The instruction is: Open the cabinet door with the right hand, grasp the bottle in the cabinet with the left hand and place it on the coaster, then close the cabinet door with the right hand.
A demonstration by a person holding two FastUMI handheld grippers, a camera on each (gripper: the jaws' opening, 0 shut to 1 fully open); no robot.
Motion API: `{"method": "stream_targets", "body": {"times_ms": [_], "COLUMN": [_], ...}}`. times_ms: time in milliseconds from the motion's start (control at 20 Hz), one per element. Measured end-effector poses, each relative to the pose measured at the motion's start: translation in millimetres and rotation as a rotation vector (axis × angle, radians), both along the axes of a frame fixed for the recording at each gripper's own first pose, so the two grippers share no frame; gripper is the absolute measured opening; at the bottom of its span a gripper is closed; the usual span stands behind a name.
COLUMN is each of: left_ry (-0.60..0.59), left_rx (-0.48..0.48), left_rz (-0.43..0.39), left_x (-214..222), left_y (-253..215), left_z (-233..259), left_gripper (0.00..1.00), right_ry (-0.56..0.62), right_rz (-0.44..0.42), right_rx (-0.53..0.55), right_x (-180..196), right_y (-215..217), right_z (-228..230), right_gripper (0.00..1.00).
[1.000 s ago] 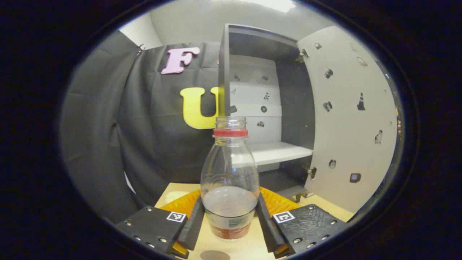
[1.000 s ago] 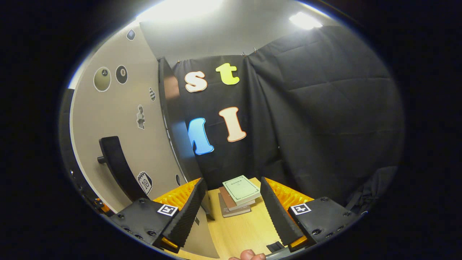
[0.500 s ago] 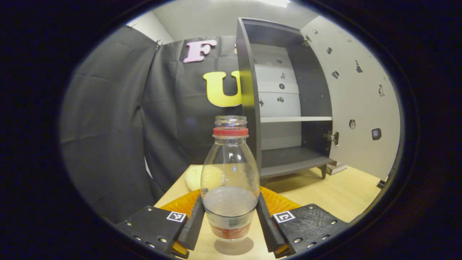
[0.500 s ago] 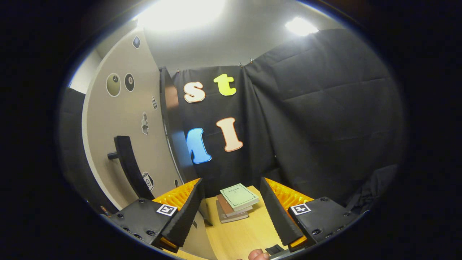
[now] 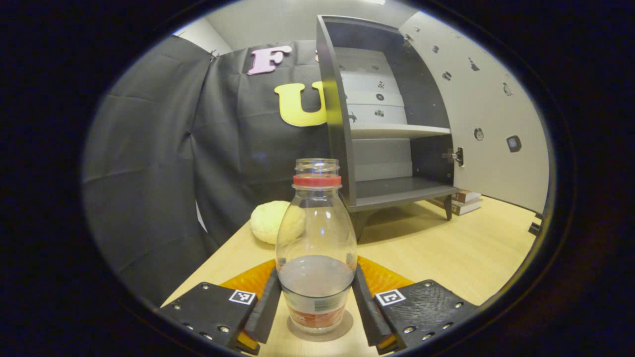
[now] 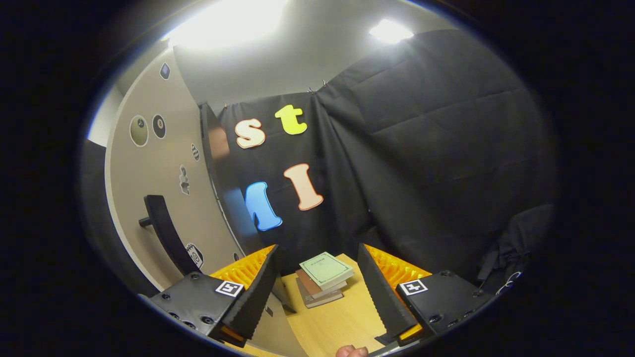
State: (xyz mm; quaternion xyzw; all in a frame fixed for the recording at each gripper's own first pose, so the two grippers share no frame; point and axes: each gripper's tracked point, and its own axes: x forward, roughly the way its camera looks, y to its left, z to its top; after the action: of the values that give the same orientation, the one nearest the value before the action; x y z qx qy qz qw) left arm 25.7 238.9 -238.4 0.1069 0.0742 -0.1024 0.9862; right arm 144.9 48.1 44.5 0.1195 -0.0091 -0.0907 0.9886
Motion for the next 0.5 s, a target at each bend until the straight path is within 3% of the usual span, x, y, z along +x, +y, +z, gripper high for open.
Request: {"method": "stream_targets", "body": {"times_ms": [500], "left_ry": [0.005], "left_rx": [-0.055], "left_rz": [0.025], "left_x": [0], "left_y": [2], "left_z": [-17], "left_gripper": [0.72], "right_ry": [0.040], "right_rz": [0.011], "right_rx": [-0.020], "right_x": [-1], "right_y": [19], "right_z": [-4], "right_gripper": [0.98]}}
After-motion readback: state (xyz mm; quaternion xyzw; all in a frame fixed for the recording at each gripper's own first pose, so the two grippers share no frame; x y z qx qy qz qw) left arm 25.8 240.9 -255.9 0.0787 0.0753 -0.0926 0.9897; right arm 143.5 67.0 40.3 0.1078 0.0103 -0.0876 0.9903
